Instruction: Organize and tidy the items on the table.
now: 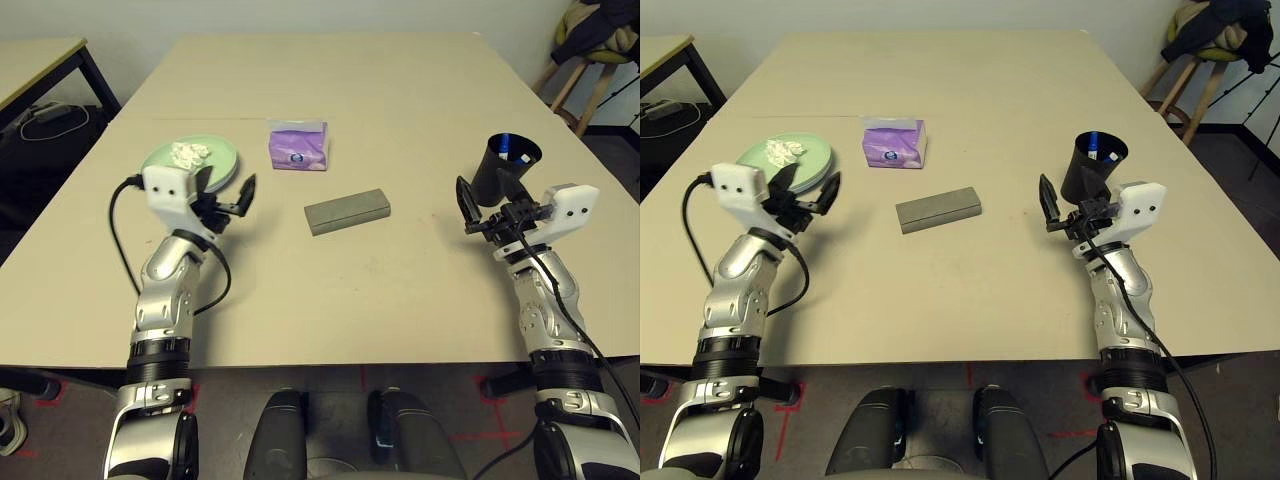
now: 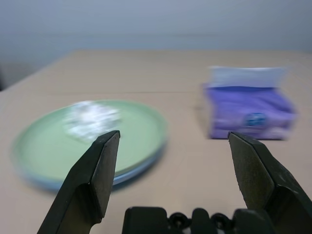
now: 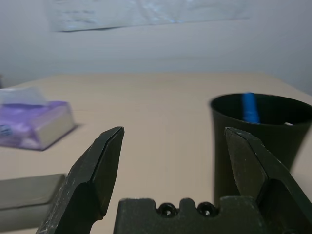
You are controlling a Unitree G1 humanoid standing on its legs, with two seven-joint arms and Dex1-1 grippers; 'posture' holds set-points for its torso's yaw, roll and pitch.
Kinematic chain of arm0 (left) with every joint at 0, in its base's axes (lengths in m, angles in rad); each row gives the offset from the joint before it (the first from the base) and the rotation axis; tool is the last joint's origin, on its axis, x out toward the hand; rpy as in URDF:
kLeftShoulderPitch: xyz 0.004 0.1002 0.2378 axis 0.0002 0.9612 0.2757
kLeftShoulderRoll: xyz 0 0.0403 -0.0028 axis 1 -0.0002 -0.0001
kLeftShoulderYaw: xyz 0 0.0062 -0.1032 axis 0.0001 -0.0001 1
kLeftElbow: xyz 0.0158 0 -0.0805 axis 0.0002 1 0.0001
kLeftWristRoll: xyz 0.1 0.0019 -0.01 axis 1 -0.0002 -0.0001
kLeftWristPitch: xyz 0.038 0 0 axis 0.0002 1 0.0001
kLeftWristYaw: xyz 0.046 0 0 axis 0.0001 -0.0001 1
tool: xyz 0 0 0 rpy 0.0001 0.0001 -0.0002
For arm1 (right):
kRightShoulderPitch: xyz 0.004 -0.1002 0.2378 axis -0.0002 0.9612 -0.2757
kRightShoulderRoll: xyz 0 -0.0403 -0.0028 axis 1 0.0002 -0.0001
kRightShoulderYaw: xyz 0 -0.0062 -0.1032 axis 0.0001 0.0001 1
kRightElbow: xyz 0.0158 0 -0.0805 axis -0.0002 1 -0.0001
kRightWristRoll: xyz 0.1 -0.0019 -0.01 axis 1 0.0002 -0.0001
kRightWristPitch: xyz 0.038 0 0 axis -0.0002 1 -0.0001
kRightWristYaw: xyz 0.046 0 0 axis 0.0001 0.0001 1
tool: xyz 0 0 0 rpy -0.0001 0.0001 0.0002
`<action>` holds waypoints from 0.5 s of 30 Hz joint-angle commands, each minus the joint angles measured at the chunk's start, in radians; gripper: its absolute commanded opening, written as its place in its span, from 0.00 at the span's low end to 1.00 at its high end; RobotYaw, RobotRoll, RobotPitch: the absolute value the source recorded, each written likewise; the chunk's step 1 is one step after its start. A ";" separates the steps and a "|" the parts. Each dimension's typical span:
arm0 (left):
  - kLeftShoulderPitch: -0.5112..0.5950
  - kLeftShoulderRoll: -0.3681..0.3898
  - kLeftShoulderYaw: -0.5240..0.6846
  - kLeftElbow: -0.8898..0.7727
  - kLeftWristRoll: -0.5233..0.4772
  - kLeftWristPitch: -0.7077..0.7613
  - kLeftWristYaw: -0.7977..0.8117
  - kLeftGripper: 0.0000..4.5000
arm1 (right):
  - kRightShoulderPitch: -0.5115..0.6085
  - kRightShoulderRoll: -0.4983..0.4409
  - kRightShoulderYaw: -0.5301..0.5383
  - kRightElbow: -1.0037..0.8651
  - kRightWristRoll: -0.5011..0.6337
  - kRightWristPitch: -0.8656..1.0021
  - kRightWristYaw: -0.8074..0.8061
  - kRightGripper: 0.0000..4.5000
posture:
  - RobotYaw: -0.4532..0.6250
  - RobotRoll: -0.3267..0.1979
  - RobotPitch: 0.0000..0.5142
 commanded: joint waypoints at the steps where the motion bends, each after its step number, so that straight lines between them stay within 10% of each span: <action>1: -0.009 0.017 0.025 0.066 -0.001 -0.014 0.024 1.00 | 0.009 -0.019 -0.031 -0.010 -0.007 0.029 -0.061 0.99 | 0.59 0.62 0.15; 15: -0.099 0.049 0.038 0.198 -0.035 -0.071 -0.025 1.00 | 0.006 -0.017 -0.023 -0.034 -0.075 0.039 -0.201 0.99 | 0.59 0.62 0.17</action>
